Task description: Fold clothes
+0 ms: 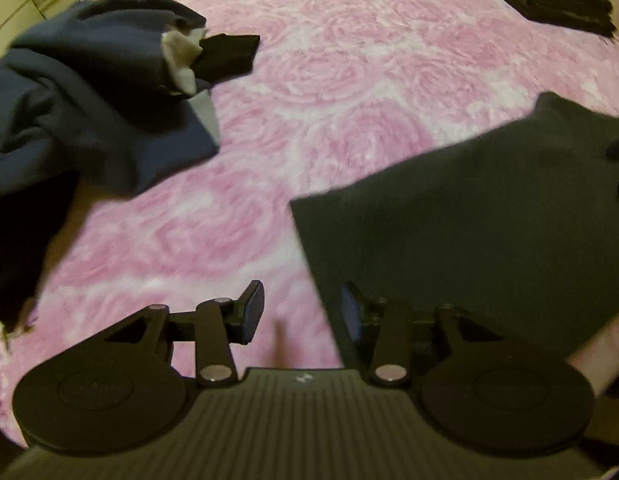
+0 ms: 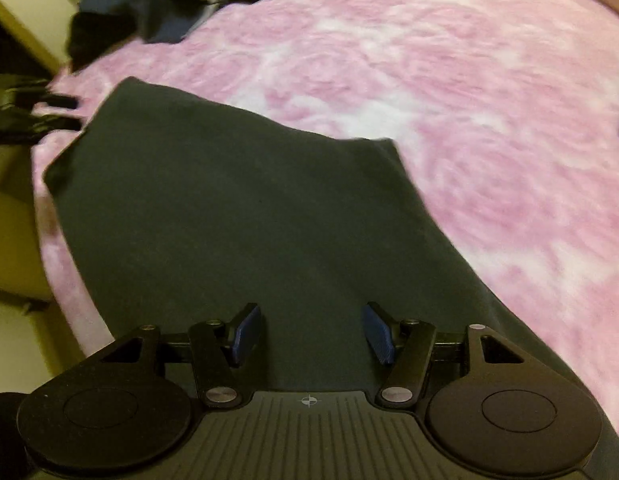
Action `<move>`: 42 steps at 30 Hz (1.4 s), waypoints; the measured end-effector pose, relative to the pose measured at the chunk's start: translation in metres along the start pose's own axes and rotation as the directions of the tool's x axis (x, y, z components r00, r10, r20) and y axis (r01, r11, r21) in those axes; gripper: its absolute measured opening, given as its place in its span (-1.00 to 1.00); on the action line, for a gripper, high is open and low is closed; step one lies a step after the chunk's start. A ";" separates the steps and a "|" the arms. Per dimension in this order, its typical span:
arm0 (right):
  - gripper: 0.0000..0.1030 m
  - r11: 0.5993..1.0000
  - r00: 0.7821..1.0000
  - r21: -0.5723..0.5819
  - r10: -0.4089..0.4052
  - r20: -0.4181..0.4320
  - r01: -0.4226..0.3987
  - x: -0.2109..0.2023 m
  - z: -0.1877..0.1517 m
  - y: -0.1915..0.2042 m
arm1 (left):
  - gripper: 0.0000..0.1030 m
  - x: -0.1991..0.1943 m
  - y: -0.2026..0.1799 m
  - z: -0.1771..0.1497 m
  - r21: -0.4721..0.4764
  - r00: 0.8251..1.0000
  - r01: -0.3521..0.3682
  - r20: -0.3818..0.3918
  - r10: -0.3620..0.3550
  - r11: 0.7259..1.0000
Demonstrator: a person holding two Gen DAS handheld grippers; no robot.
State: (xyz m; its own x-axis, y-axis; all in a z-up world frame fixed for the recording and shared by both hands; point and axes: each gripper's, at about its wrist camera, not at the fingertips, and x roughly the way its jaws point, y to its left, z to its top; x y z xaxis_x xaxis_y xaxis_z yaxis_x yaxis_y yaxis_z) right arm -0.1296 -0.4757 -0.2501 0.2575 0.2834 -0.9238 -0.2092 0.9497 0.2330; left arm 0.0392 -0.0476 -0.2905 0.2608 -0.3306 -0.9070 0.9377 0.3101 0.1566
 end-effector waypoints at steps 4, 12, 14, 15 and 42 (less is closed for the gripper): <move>0.17 0.998 0.999 0.064 0.021 0.049 -0.024 -0.005 -0.012 0.021 | -0.32 -0.022 -0.024 -0.013 0.039 0.993 0.099 0.056 -0.101 0.994; 0.16 0.987 0.997 0.146 -0.073 0.033 0.068 -0.001 -0.060 0.021 | -0.32 0.011 -0.054 -0.039 0.117 0.984 0.175 0.000 -0.176 0.978; 0.16 0.976 0.993 0.192 -0.112 0.038 0.102 -0.014 -0.080 0.007 | -0.32 0.009 -0.056 -0.038 0.125 0.987 0.161 -0.005 -0.162 0.979; 0.16 0.968 0.990 0.221 -0.132 0.039 0.120 -0.022 -0.090 -0.002 | -0.32 0.009 -0.058 -0.038 0.132 0.988 0.152 -0.009 -0.152 0.980; 0.17 0.494 0.860 0.868 -0.461 0.220 0.042 -0.246 -0.425 -0.283 | -0.28 -0.057 -0.461 0.086 0.489 0.975 0.210 -0.046 -0.216 0.847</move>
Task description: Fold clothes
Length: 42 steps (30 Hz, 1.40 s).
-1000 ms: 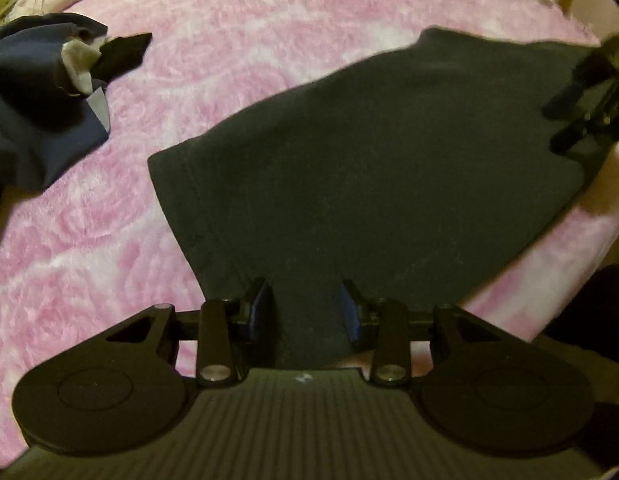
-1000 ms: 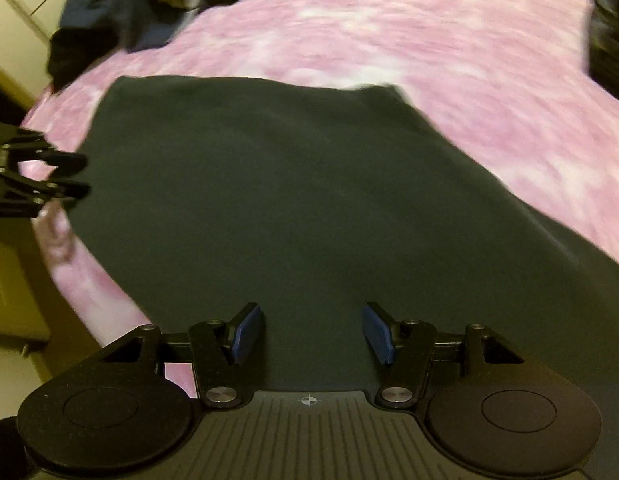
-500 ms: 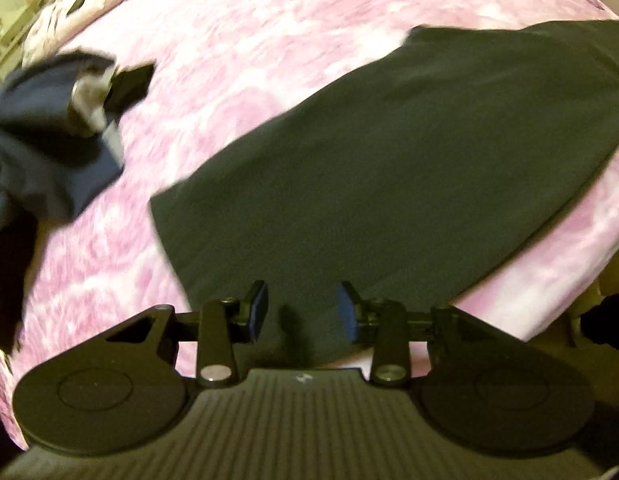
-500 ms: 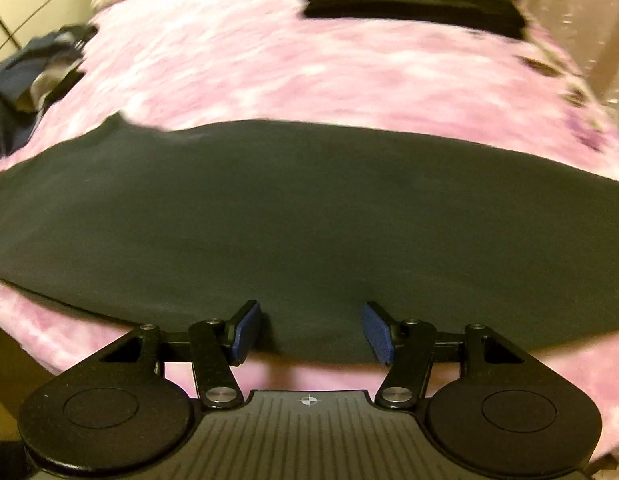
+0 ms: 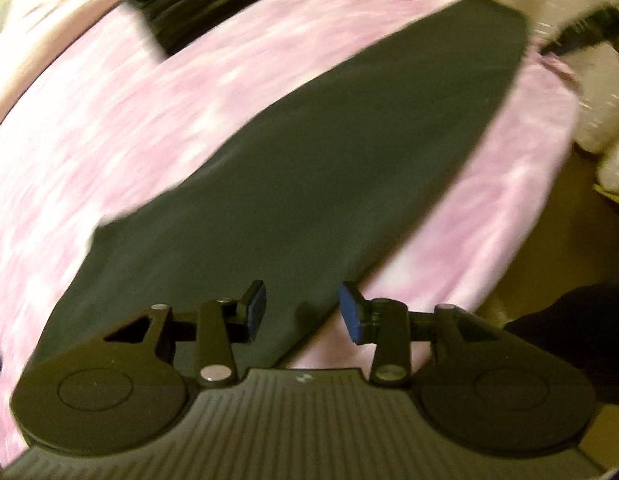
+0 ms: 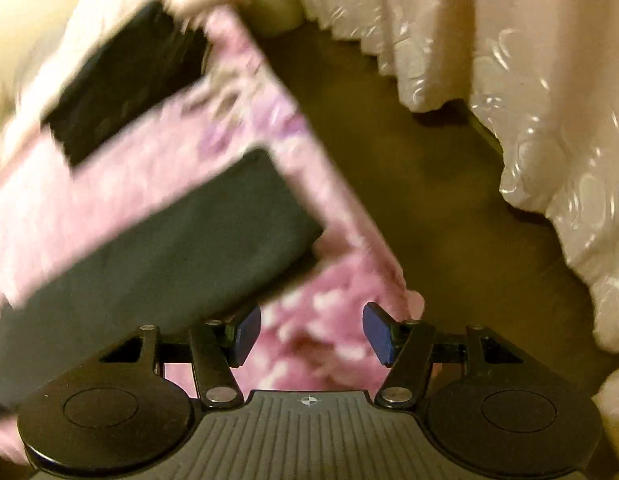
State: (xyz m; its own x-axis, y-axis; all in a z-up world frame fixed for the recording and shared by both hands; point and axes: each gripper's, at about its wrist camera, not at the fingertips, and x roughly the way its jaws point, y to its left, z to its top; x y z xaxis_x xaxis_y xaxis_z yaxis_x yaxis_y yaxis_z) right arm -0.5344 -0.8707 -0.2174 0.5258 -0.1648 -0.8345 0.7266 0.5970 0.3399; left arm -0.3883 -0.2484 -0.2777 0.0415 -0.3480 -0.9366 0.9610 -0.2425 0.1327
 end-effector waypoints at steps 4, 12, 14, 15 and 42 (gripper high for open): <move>0.16 0.963 0.987 0.217 0.151 0.059 -0.160 -0.001 -0.002 -0.015 | -0.24 0.018 -0.032 0.040 0.111 0.998 0.069 -0.011 -0.068 0.991; 0.16 0.899 0.970 0.364 0.228 0.083 -0.243 0.037 -0.002 -0.016 | -0.19 0.031 -0.042 0.071 0.203 0.997 0.074 -0.037 -0.067 0.976; 0.16 0.885 0.964 0.383 0.243 0.106 -0.265 0.037 -0.002 -0.021 | -0.19 0.030 -0.039 0.070 0.195 0.997 0.067 -0.048 -0.059 0.979; 0.15 0.878 0.961 0.392 0.249 0.117 -0.275 0.038 -0.002 -0.024 | -0.19 0.029 -0.038 0.068 0.190 0.997 0.065 -0.053 -0.055 0.980; -0.87 0.507 0.889 -0.827 0.457 0.017 -0.244 -0.012 -0.155 0.394 | -0.19 -0.074 0.058 -0.125 -0.248 0.987 -0.160 -0.016 0.161 0.955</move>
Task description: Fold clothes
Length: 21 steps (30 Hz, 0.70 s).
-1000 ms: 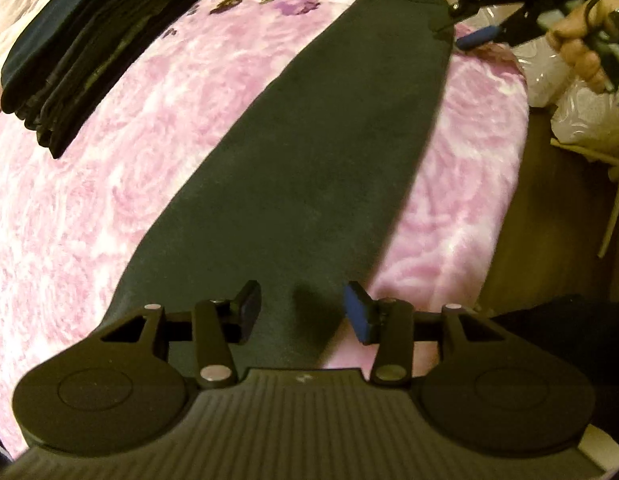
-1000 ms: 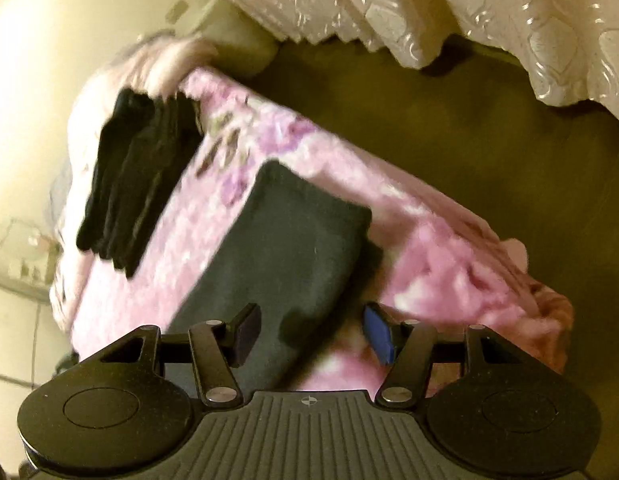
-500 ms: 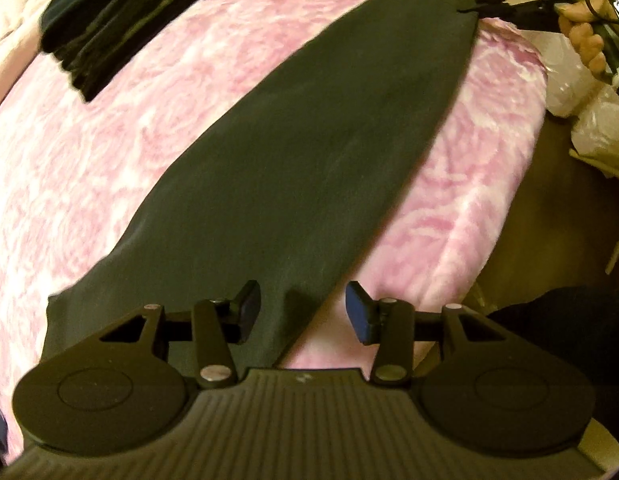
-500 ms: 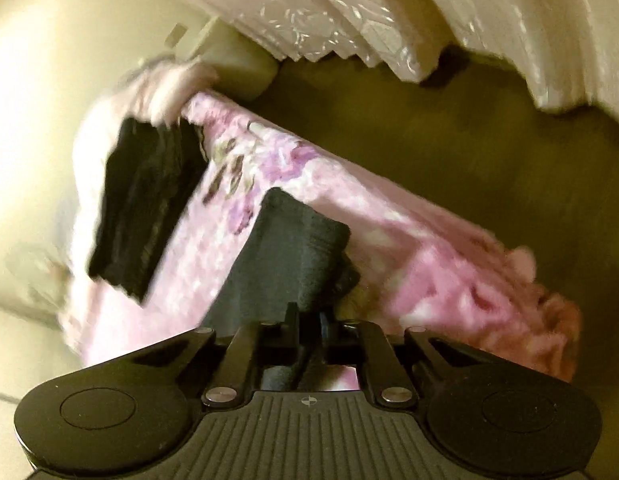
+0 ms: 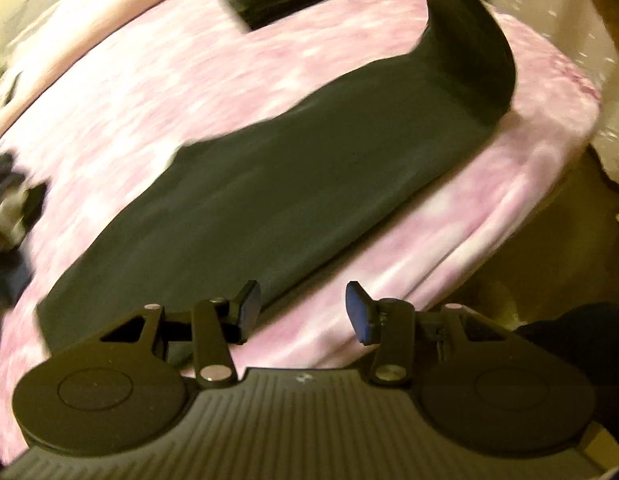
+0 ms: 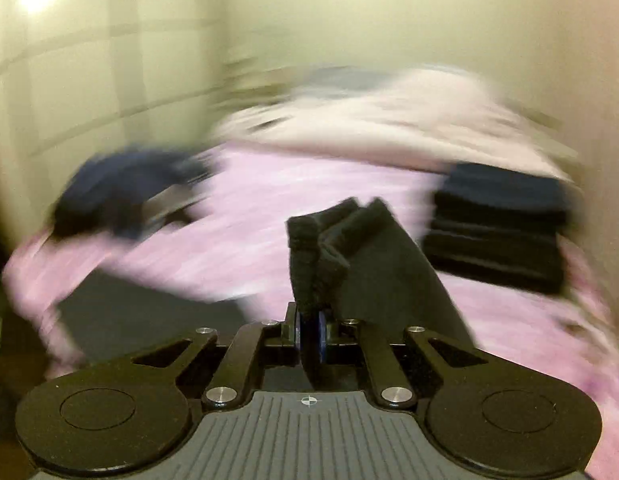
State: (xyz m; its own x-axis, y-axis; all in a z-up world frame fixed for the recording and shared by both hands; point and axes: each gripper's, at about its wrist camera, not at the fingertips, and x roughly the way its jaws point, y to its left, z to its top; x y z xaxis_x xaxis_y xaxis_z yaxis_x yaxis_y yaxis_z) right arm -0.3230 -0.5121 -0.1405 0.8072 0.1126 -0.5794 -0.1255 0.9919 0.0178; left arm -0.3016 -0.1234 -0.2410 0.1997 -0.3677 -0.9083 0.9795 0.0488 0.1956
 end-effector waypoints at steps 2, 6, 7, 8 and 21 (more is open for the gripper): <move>-0.87 0.992 0.992 -0.106 0.059 -0.113 -0.071 0.049 -0.024 0.049 | -0.19 -0.004 0.025 -0.026 -0.056 1.000 -0.023 -0.012 0.023 0.998; -0.86 0.972 0.962 -0.205 0.054 -0.269 -0.112 0.098 -0.059 0.092 | -0.19 -0.008 0.062 -0.076 -0.146 0.998 -0.052 -0.042 0.046 0.988; -0.86 0.969 0.961 -0.223 0.043 -0.273 -0.106 0.098 -0.060 0.096 | -0.19 -0.010 0.068 -0.085 -0.160 0.998 -0.055 -0.043 0.048 0.986; -0.86 0.965 0.962 -0.242 0.031 -0.273 -0.100 0.097 -0.058 0.097 | -0.19 -0.011 0.071 -0.094 -0.176 0.998 -0.056 -0.043 0.049 0.983; -0.59 0.927 0.956 -0.359 -0.007 -0.294 -0.104 0.123 -0.057 0.138 | -0.19 -0.017 0.074 -0.125 -0.267 1.000 -0.001 0.003 0.002 0.964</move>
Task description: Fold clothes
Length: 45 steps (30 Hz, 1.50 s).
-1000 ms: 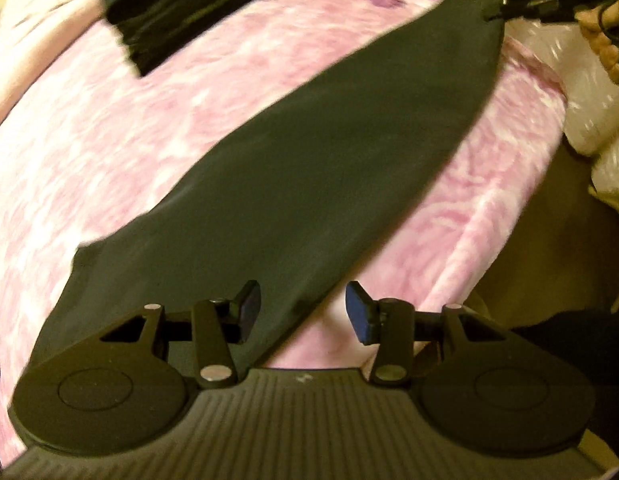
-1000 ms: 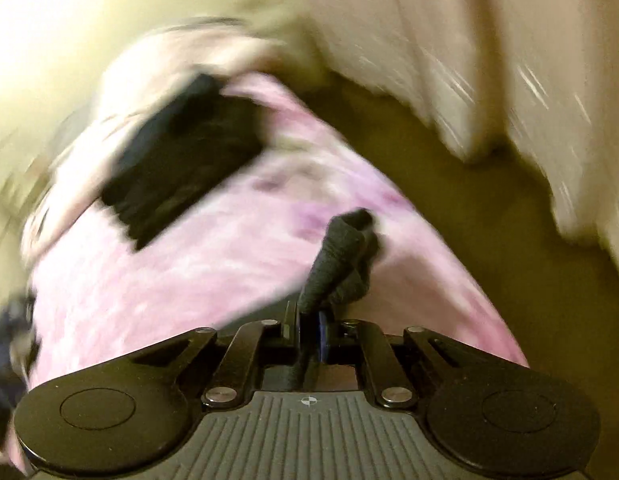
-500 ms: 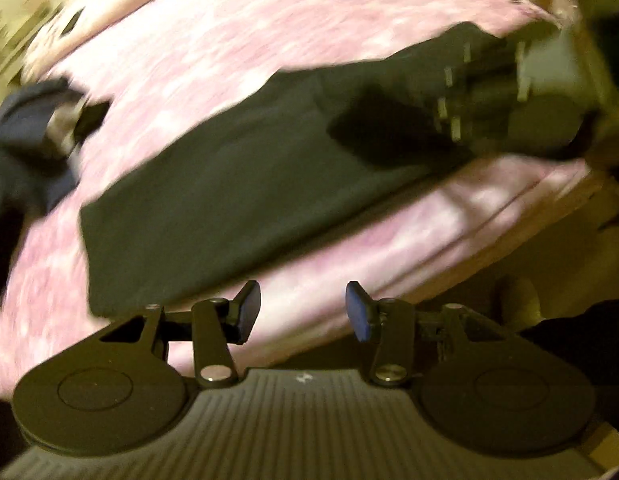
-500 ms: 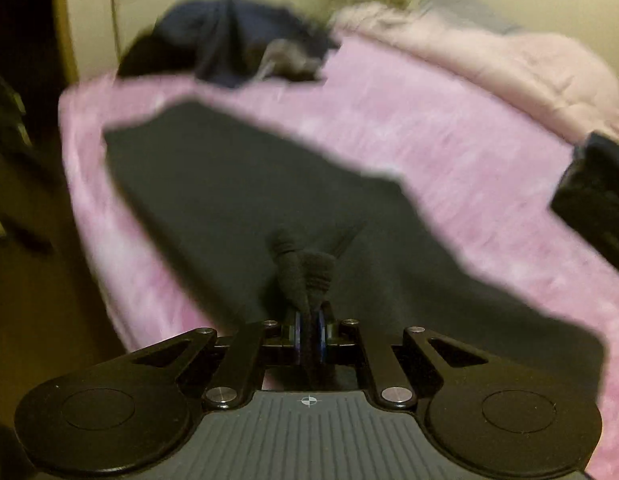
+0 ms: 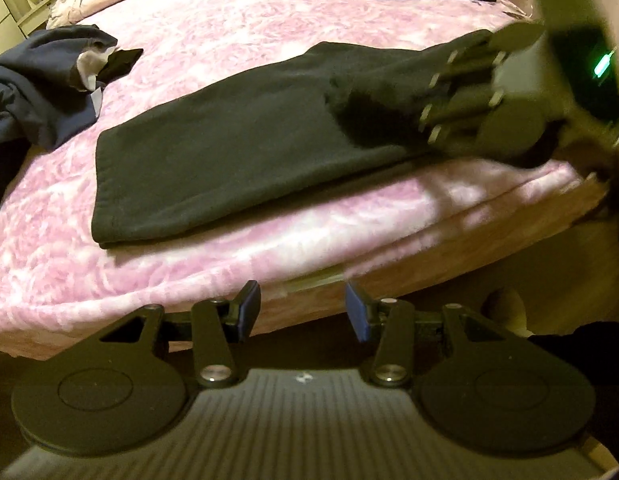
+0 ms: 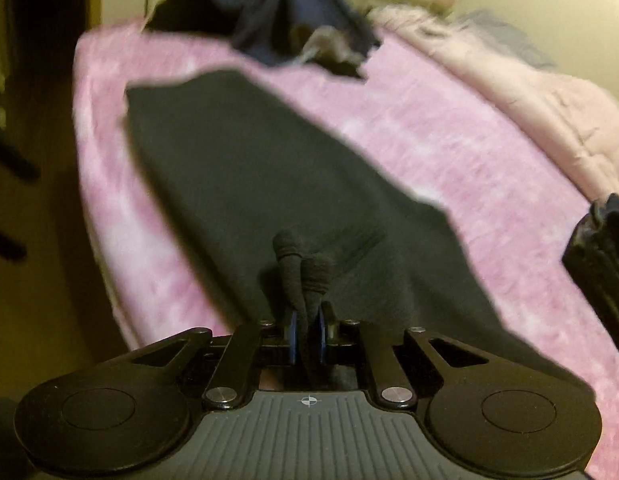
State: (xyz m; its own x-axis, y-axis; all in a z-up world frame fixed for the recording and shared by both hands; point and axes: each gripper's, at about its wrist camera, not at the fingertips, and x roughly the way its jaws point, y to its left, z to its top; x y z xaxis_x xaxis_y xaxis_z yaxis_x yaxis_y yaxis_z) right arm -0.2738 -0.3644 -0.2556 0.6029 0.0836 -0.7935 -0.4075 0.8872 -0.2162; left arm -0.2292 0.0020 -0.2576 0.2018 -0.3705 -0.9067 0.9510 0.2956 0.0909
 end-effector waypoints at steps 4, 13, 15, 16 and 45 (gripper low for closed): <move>0.01 0.994 0.999 0.097 0.040 0.006 -0.040 -0.021 -0.012 -0.018 | -0.19 0.005 0.003 0.005 -0.001 1.000 0.013 0.010 -0.013 1.000; 0.01 0.877 0.998 0.475 -0.062 -0.026 0.067 -0.069 -0.073 -0.123 | -0.23 0.035 -0.013 0.084 -0.002 0.982 0.128 0.138 -0.127 0.992; 0.00 0.804 0.998 0.591 -0.039 -0.056 0.065 -0.061 -0.097 -0.153 | -0.24 0.050 -0.023 0.105 0.001 0.972 0.171 0.164 -0.169 0.985; 0.00 0.769 0.998 0.637 -0.020 -0.065 0.057 -0.057 -0.107 -0.164 | -0.24 0.056 -0.028 0.113 0.004 0.967 0.191 0.169 -0.189 0.982; 0.00 0.632 0.988 0.763 0.144 0.053 -0.133 -0.068 -0.129 -0.211 | -0.34 0.102 -0.046 0.163 -0.008 0.976 0.193 0.104 -0.191 0.981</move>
State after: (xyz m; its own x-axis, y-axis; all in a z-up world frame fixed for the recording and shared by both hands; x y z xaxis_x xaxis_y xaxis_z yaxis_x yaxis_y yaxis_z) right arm -0.3170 -0.6161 -0.2290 0.5733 0.2340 -0.7852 0.1858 0.8963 0.4027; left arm -0.2141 -0.1924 -0.2871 0.0393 -0.5100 -0.8593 0.9701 0.2256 -0.0895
